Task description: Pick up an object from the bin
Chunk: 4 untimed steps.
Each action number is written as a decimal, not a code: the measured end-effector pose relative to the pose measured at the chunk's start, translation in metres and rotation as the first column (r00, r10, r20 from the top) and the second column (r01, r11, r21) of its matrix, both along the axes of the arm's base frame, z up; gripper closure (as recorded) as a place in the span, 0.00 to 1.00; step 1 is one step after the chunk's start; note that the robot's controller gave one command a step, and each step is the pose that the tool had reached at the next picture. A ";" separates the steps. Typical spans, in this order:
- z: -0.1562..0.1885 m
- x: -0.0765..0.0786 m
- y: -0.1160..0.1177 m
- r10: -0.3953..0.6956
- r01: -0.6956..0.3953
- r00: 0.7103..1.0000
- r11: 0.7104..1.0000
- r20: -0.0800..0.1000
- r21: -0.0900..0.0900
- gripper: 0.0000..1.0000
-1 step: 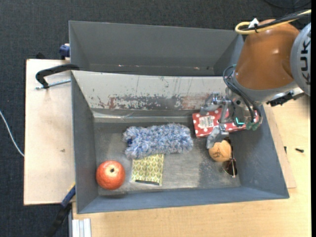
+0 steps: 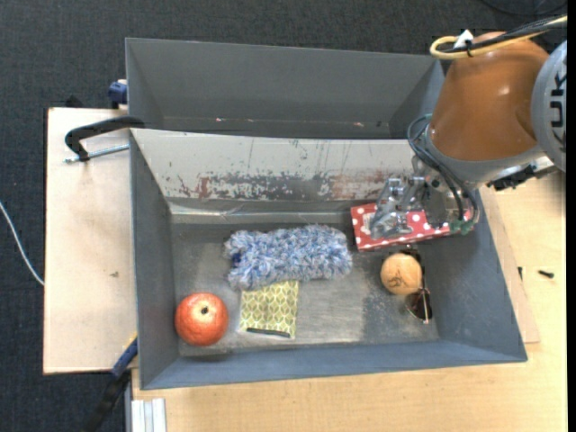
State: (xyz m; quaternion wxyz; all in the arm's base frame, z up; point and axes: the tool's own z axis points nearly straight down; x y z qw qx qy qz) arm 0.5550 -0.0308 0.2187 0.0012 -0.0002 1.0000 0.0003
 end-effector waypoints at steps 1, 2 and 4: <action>0.000 0.000 0.000 0.000 0.000 1.000 1.000 0.000 0.000 1.00; -0.074 0.021 0.036 0.041 -0.041 0.999 0.999 -0.001 0.001 0.00; -0.143 0.020 0.075 0.278 -0.278 0.961 0.961 0.005 -0.005 1.00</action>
Offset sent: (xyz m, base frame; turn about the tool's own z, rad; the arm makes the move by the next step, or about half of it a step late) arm 0.0206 0.0351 -0.0744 -0.0406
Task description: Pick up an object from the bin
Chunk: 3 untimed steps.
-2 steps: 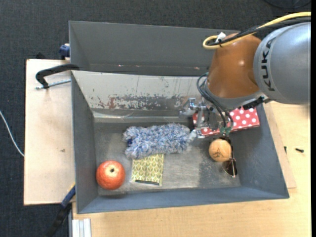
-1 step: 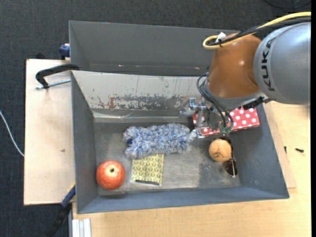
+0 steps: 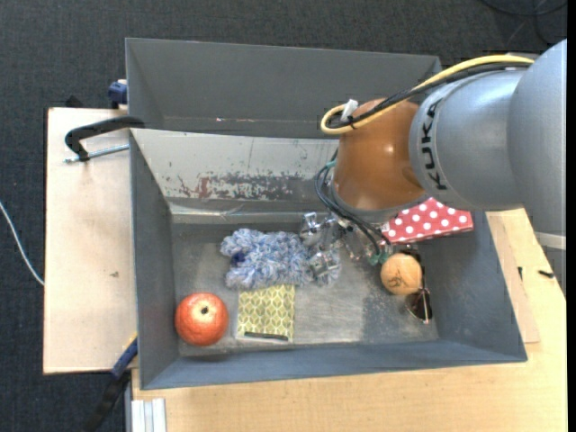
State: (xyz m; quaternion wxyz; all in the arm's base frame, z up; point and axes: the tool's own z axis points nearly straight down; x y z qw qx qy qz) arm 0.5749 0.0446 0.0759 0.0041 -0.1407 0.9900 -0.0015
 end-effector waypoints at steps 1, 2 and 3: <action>0.000 0.000 0.000 0.000 0.000 1.000 1.000 0.000 0.000 1.00; 0.000 0.000 0.000 0.001 -0.001 1.000 1.000 0.000 0.000 1.00; 0.003 0.011 -0.012 0.041 -0.041 0.999 0.999 0.003 0.004 1.00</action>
Offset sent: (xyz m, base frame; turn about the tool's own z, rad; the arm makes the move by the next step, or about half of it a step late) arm -0.0067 0.0220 0.1093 -0.2042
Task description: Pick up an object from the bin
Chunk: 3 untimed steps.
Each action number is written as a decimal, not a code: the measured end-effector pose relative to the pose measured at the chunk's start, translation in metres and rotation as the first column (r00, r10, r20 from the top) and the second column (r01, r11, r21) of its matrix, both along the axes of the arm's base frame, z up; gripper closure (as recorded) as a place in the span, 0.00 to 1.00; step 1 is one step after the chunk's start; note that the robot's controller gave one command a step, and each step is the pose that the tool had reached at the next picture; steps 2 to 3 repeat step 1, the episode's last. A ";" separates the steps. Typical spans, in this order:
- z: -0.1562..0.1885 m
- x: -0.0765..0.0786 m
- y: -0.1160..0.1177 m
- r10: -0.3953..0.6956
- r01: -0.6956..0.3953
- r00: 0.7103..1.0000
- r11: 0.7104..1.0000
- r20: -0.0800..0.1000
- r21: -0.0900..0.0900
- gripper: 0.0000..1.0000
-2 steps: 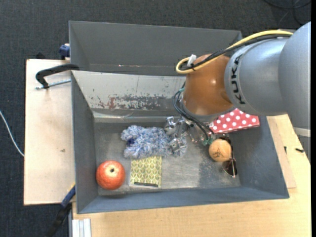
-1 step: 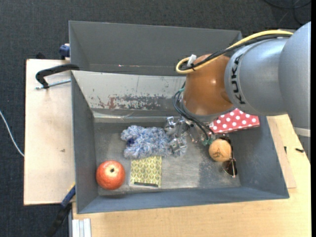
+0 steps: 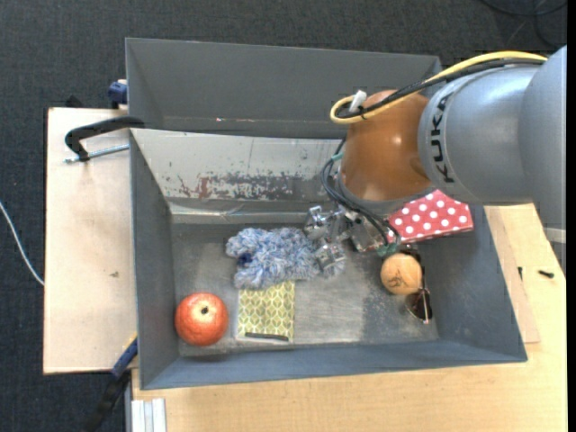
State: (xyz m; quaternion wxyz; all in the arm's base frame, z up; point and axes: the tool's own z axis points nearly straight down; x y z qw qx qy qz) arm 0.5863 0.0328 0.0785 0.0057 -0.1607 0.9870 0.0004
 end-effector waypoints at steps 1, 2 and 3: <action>0.157 -0.018 0.030 -0.100 0.100 0.995 0.995 -0.001 0.002 1.00; 0.157 -0.018 0.030 -0.100 0.100 0.995 0.995 -0.001 0.002 1.00; 0.157 -0.018 0.030 -0.100 0.100 0.995 0.995 -0.001 0.002 1.00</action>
Offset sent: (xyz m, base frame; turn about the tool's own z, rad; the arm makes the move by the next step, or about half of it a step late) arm 0.0000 0.0000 0.0000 0.0000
